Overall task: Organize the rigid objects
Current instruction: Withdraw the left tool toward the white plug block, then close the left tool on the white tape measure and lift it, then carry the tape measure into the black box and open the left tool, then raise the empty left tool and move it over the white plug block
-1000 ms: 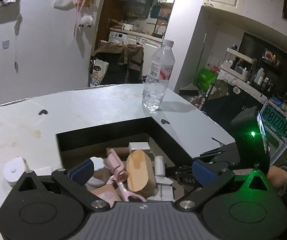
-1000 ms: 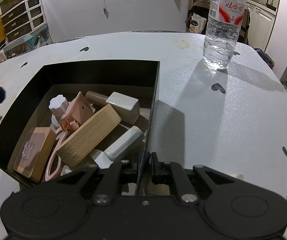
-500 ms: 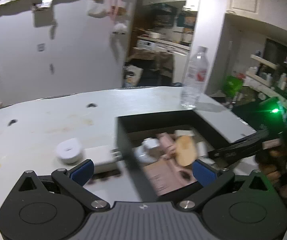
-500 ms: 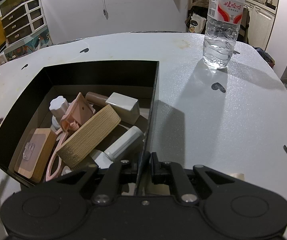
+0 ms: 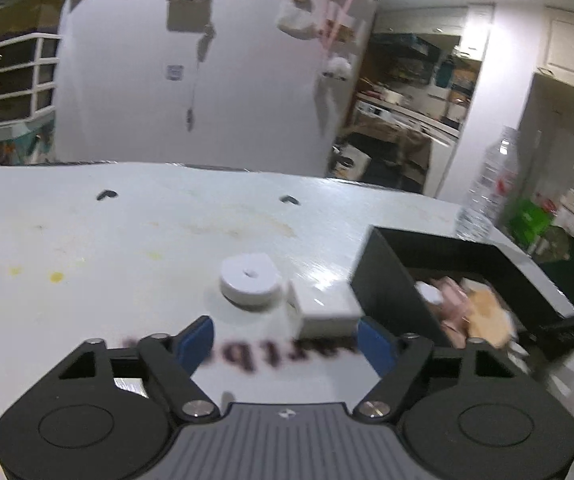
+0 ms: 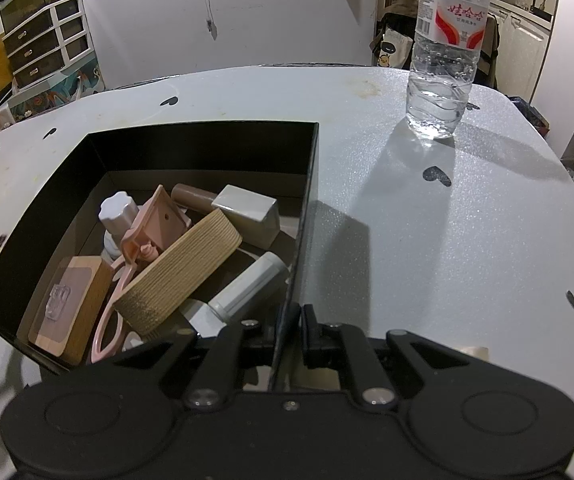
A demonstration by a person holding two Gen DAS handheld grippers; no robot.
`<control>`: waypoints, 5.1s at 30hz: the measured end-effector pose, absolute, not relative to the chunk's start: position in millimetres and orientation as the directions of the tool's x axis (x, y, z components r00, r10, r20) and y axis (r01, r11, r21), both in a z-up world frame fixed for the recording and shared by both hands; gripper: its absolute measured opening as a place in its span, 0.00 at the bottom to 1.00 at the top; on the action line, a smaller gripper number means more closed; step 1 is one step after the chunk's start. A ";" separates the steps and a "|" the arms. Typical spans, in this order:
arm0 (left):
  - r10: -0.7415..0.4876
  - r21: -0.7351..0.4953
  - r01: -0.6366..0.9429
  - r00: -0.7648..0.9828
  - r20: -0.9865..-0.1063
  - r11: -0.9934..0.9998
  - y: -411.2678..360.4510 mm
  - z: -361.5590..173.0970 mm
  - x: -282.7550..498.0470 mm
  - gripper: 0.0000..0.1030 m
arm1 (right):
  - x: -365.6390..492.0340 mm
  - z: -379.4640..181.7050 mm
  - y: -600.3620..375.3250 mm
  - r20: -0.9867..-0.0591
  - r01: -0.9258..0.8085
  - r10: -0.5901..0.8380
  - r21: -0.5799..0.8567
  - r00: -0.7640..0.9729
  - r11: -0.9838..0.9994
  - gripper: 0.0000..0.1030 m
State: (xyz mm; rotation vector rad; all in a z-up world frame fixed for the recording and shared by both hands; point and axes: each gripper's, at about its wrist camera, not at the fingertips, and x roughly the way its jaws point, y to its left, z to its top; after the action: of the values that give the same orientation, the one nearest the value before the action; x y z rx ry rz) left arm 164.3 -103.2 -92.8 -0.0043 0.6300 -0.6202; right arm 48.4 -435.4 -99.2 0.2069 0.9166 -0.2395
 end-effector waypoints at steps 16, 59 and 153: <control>-0.496 -0.121 0.528 0.661 -0.562 0.841 -135.6 -123.0 228.4 0.54 | 48.3 -99.3 -436.4 -0.802 0.290 -0.115 0.076 0.586 0.954 0.10; -0.549 -0.145 0.560 0.671 -0.498 0.816 -104.8 -97.7 189.0 0.52 | 48.0 -100.8 -436.0 -0.798 0.303 -0.122 0.078 0.590 0.950 0.10; -0.596 -0.146 0.659 0.533 -0.601 0.738 -128.7 -56.9 228.2 1.00 | 52.1 -99.9 -432.2 -0.801 0.313 -0.146 0.054 0.580 0.948 0.09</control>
State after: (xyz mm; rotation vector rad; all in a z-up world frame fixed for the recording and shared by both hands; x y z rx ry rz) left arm 228.2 -128.7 -56.9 0.1024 0.6753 -0.7493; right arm 52.1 -432.2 -99.9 0.1978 0.9144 -0.2704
